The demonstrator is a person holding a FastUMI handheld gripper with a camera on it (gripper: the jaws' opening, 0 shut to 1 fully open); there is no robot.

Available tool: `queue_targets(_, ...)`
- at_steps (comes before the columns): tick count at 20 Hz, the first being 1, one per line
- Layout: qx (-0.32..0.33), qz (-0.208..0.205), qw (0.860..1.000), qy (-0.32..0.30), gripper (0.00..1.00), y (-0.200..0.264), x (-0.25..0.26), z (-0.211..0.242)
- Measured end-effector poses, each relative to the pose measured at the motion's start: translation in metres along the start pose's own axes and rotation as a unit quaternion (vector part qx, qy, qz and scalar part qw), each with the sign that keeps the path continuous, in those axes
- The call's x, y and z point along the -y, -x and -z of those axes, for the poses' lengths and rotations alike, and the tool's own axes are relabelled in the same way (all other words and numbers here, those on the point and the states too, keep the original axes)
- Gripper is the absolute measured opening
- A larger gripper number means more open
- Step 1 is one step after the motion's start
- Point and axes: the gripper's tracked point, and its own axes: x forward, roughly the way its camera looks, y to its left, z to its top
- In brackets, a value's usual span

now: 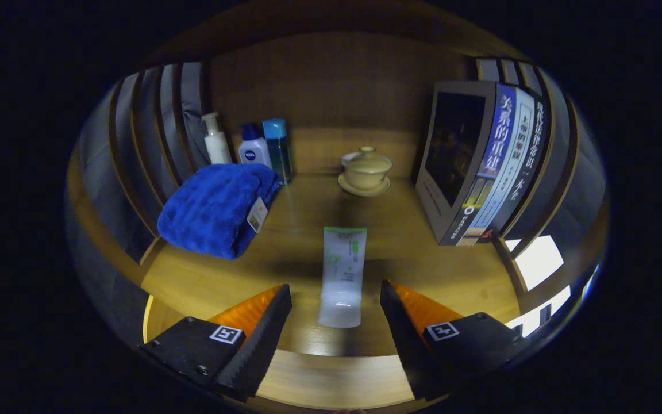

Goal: Pull open the drawer, take out the items inside it, and place them on the countertop above the cabinet.

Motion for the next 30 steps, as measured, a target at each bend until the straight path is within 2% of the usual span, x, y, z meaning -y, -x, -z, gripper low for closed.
queue_targets(5, 0.096, -0.033, 0.995, 0.003, 1.0, 0.06, -0.024, -0.027)
queue_targets(13, 0.211, -0.09, 0.973, 0.01, 1.0, 0.173, -0.065, -0.032)
queue_targets(17, 0.229, -0.116, 0.966, 0.027, 1.0, 0.209, -0.086, -0.005)
queue_targets(20, 0.262, -0.109, 0.958, 0.044, 0.99, 0.232, -0.093, 0.018)
queue_targets(25, 0.301, -0.091, 0.948, 0.039, 0.99, 0.241, -0.099, 0.073)
queue_targets(30, 0.302, -0.075, 0.95, 0.031, 0.99, 0.231, -0.097, 0.127)
